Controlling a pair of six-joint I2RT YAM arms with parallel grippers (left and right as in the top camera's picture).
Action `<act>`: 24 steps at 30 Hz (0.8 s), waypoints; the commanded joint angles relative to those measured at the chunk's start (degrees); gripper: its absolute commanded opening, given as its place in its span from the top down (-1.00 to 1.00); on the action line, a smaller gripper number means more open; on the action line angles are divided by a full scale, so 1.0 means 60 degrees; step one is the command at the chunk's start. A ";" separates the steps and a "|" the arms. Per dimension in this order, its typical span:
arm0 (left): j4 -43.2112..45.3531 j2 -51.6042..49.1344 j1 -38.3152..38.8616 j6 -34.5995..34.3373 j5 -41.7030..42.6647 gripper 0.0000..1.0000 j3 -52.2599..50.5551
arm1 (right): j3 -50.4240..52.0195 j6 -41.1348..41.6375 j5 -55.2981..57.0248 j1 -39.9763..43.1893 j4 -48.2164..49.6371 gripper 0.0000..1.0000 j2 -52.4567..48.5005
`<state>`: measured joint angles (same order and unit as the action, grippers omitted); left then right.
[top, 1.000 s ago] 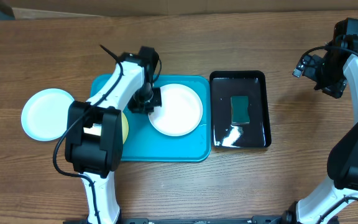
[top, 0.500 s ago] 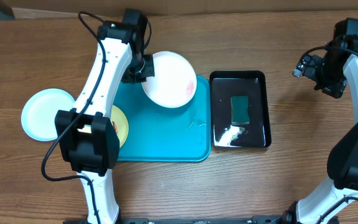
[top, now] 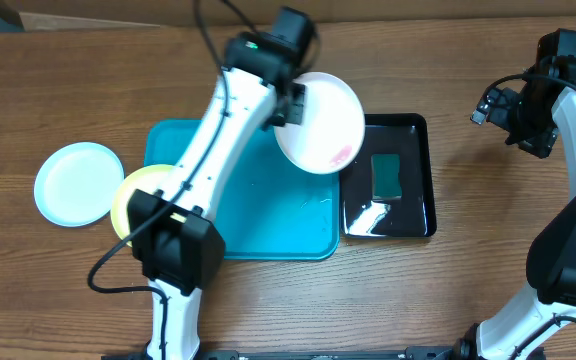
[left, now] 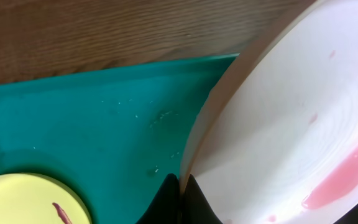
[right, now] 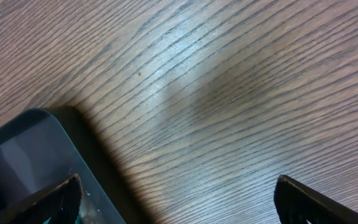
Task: Clean dirty plates on tray and stack at the side
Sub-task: 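Lift the pink-white plate with the left gripper and swing it left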
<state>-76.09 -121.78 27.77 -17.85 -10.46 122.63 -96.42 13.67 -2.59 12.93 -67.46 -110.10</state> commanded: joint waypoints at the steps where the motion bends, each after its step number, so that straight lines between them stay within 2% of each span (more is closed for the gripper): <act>1: -0.0004 -0.0055 0.0827 -0.0084 -0.1406 0.92 0.0284 | -0.0047 0.0036 -0.0011 0.0011 0.0047 -1.00 0.0069; 9: 0.0018 -0.0055 0.2404 -0.0328 -0.2667 0.92 0.0284 | -0.0047 0.0036 -0.0011 0.0011 0.0047 -1.00 0.0069; 24: 0.0226 -0.0055 0.4772 -0.0353 -0.6889 0.92 0.0284 | -0.0047 0.0036 -0.0007 0.0011 0.0047 -1.00 0.0069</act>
<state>-75.11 -121.80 53.95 -18.50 -43.03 122.63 -96.42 13.67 -2.61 12.93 -67.44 -110.10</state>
